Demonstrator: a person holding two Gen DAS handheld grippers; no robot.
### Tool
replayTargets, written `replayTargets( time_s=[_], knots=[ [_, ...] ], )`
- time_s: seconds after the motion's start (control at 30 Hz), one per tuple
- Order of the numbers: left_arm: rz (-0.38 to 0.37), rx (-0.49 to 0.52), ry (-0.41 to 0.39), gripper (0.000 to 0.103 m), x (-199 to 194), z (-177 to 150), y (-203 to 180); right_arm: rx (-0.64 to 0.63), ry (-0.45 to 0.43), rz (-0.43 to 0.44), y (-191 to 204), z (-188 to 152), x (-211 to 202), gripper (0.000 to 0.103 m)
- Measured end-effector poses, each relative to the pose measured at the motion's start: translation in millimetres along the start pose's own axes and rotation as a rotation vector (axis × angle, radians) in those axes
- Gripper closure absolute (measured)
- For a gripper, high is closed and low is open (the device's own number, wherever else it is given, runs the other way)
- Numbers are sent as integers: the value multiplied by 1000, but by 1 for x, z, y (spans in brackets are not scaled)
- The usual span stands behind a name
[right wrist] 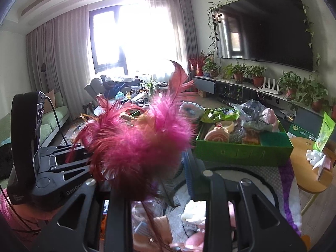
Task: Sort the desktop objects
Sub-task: 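Lift and carry both feather clips over to the green boxes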
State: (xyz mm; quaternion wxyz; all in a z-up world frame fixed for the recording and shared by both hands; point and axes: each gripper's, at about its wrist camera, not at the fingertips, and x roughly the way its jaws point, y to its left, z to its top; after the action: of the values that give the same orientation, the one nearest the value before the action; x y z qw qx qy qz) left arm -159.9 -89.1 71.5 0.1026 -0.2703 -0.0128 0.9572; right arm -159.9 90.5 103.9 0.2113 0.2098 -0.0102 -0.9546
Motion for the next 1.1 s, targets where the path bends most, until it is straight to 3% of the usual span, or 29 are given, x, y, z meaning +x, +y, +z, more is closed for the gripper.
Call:
replayTargets(
  time_s=[0.5, 1.1],
  knots=[
    [43, 15, -42, 97, 3, 30, 22, -34, -24, 13, 13, 32, 20, 75],
    [64, 10, -26, 97, 32, 66, 49, -12, -4, 39, 18, 70, 62, 75]
  ],
)
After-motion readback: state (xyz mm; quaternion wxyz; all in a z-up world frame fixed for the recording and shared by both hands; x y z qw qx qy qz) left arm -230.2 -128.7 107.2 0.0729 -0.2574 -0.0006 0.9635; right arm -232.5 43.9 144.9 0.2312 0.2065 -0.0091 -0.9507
